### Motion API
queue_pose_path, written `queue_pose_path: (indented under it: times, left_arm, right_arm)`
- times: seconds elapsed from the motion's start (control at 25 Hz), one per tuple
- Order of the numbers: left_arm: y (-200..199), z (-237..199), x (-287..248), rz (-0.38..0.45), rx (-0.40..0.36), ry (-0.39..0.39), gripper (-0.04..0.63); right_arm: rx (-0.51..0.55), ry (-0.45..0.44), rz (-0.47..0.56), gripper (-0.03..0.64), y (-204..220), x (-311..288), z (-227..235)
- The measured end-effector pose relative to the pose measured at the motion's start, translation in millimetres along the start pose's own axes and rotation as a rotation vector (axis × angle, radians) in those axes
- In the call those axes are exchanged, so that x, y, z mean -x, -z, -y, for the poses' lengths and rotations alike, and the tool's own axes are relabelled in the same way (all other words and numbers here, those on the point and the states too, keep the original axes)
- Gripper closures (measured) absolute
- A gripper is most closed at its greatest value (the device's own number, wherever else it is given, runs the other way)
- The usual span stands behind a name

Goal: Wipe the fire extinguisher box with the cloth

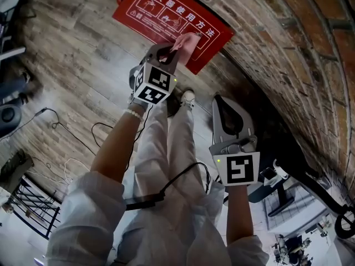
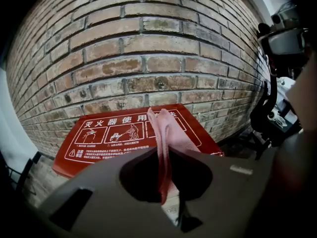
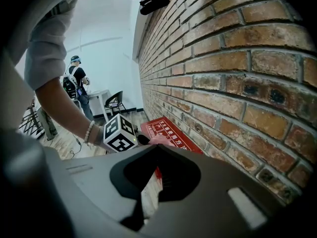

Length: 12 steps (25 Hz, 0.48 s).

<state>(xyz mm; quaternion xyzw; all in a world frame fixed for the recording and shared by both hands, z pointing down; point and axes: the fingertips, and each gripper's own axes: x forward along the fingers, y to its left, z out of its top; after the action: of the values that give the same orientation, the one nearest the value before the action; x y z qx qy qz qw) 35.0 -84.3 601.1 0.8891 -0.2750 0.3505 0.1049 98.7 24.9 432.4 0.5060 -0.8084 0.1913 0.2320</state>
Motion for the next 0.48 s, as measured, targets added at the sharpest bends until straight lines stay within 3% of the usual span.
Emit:
queue_pose_path:
  times: [0.48]
  left_arm:
    - [-6.9, 40.7, -7.4, 0.011, -0.031, 0.060, 0.583]
  right_arm:
    - [-0.011, 0.004, -0.004, 0.609, 4.2, -0.8, 5.3]
